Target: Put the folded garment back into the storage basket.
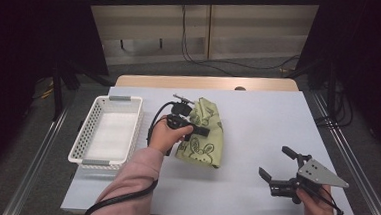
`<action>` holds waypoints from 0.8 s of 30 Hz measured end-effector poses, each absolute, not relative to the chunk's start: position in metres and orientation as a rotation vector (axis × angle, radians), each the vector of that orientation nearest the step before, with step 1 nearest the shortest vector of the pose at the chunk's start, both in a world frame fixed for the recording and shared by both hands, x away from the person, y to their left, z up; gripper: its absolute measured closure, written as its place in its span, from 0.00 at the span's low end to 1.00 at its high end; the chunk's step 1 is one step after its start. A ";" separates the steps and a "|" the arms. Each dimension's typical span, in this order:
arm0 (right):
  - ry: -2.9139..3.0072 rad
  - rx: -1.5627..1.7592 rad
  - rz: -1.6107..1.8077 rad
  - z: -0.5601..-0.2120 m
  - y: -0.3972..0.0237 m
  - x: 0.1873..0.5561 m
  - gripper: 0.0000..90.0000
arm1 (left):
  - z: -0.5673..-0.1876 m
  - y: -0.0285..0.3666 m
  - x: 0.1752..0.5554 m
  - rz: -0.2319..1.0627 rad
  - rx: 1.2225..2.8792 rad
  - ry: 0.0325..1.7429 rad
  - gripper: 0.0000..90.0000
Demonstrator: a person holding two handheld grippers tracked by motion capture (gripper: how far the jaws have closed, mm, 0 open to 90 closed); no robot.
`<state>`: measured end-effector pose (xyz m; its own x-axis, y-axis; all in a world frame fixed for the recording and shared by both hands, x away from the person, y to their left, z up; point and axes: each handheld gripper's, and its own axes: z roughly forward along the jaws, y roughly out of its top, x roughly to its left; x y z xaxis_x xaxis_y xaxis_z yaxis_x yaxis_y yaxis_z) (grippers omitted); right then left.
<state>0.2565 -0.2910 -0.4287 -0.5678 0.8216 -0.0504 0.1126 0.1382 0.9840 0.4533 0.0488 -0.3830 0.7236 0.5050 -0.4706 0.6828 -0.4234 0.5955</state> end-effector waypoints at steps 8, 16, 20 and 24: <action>1.805 0.904 1.479 -0.429 -0.291 0.256 0.00 | -0.377 0.058 0.454 -0.274 2.114 0.896 0.79; 1.804 0.902 1.479 -0.429 -0.291 0.256 0.00 | -0.370 0.065 0.455 -0.267 2.146 0.896 0.79; 1.805 0.903 1.480 -0.429 -0.291 0.256 0.00 | -0.367 0.069 0.454 -0.239 2.168 0.916 0.79; 1.805 0.904 1.480 -0.429 -0.291 0.256 0.00 | -0.368 0.073 0.455 -0.261 2.159 0.910 0.79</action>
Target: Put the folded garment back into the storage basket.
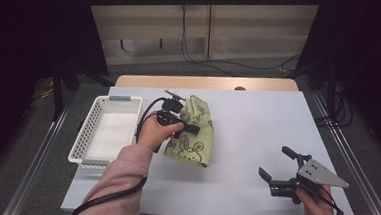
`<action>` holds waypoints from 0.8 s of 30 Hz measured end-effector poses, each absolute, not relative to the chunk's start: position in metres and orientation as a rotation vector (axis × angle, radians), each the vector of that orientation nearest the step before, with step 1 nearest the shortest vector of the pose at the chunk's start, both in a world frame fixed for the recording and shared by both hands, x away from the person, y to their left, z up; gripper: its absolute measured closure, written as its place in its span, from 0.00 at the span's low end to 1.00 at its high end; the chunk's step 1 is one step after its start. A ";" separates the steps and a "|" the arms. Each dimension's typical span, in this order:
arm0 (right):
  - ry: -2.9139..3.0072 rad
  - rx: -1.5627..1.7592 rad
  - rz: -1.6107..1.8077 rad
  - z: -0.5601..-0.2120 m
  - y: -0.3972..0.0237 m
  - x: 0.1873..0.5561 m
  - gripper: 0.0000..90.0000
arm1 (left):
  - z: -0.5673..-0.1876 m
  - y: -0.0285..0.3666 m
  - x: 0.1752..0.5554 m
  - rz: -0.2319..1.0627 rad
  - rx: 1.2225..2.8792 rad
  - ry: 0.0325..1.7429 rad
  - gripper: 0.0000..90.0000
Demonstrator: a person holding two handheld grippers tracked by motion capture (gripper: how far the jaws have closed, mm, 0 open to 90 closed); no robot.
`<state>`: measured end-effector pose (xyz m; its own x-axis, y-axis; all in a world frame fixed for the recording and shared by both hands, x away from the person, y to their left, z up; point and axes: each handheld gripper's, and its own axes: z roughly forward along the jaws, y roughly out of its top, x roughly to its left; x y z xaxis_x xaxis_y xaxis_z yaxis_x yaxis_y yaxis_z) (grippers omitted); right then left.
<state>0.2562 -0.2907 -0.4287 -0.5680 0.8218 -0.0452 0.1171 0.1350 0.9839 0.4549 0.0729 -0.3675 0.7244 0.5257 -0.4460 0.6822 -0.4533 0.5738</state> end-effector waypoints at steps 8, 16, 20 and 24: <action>1.809 0.902 1.482 -0.429 -0.290 0.256 0.00 | -0.362 0.080 0.454 -0.229 2.180 0.938 0.79; 1.810 0.899 1.485 -0.429 -0.290 0.256 0.00 | -0.359 0.087 0.456 -0.261 2.206 0.925 0.79; 1.810 0.898 1.485 -0.429 -0.290 0.256 0.00 | -0.356 0.089 0.455 -0.212 2.216 0.949 0.79; 1.807 0.902 1.482 -0.428 -0.290 0.256 0.00 | -0.354 0.091 0.456 -0.213 2.217 0.951 0.79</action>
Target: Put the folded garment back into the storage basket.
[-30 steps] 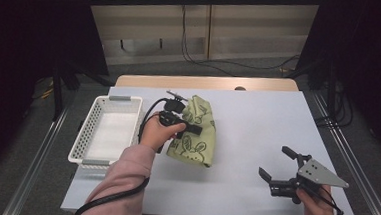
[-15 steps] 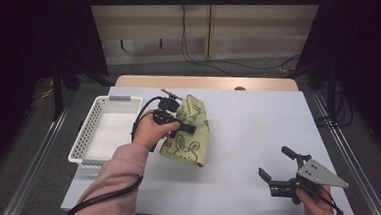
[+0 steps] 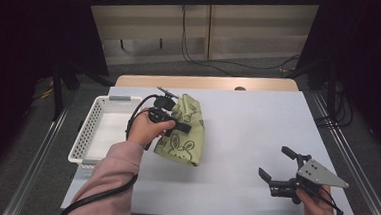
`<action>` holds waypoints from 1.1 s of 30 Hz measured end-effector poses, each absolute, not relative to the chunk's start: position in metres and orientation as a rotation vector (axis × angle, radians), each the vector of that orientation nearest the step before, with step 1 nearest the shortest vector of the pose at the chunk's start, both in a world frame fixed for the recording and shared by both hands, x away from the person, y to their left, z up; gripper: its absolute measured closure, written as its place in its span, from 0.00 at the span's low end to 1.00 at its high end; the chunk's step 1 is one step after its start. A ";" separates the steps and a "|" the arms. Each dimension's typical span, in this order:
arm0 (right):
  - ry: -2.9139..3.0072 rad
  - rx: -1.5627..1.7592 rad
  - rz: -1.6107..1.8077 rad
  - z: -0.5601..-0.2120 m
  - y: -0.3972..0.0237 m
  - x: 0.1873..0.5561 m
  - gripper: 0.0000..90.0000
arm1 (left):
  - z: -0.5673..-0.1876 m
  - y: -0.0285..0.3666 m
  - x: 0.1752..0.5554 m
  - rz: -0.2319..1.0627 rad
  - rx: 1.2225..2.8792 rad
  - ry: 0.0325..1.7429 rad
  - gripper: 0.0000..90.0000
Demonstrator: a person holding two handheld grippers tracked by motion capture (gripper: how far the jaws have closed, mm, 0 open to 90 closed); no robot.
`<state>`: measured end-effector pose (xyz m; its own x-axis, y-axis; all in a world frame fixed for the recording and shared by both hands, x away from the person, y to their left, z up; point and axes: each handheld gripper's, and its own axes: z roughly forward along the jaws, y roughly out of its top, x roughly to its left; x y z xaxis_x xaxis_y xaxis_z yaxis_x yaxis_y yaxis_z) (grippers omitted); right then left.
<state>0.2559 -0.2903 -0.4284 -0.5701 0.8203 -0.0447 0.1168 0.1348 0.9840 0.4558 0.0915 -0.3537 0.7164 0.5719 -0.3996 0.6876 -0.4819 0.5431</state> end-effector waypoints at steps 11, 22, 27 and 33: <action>1.807 0.903 1.482 -0.428 -0.290 0.256 0.00 | -0.346 0.104 0.457 -0.222 2.230 0.952 0.79; 1.807 0.902 1.482 -0.428 -0.290 0.256 0.00 | -0.337 0.114 0.459 -0.220 2.243 0.961 0.79; 1.808 0.906 1.482 -0.428 -0.290 0.256 0.00 | -0.333 0.118 0.458 -0.185 2.249 0.981 0.79; 1.807 0.904 1.480 -0.428 -0.291 0.256 0.00 | -0.329 0.125 0.459 -0.198 2.240 0.978 0.79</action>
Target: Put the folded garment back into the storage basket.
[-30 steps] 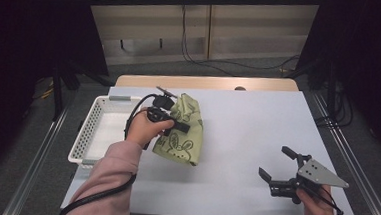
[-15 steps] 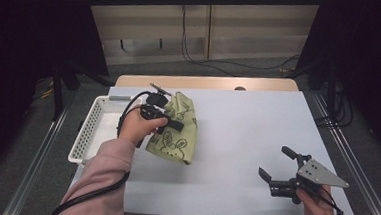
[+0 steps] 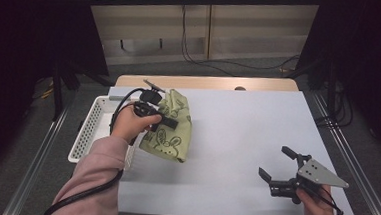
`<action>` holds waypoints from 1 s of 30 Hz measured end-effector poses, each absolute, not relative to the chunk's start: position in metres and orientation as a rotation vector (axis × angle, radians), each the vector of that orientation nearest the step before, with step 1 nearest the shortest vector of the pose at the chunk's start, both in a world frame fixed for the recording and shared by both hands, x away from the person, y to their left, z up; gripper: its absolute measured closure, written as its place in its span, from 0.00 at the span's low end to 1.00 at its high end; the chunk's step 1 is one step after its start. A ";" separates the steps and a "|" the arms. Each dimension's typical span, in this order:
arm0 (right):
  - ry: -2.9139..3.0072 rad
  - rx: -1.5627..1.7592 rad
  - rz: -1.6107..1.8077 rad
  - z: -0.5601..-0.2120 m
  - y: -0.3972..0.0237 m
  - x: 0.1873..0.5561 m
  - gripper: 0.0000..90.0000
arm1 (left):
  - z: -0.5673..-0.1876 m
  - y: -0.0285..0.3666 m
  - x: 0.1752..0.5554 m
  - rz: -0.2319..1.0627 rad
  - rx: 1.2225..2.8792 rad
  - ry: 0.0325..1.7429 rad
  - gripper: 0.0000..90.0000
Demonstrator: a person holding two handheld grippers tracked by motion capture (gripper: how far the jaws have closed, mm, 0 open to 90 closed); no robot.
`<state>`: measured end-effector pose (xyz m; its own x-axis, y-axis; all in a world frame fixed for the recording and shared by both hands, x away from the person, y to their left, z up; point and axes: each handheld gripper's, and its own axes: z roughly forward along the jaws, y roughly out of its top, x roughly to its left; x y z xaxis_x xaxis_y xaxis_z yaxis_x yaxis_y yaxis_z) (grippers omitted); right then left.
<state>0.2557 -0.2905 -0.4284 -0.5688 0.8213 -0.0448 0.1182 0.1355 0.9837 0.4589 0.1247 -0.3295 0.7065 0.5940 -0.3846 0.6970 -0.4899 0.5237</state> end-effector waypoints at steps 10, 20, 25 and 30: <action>1.807 0.903 1.480 -0.428 -0.290 0.256 0.00 | -0.322 0.133 0.459 -0.174 2.247 1.003 0.79; 1.808 0.903 1.480 -0.428 -0.290 0.256 0.00 | -0.313 0.142 0.461 -0.161 2.257 1.024 0.79; 1.805 0.903 1.481 -0.428 -0.290 0.256 0.00 | -0.309 0.148 0.462 -0.182 2.260 1.023 0.79; 1.806 0.904 1.482 -0.428 -0.290 0.256 0.00 | -0.304 0.152 0.462 -0.142 2.269 1.048 0.79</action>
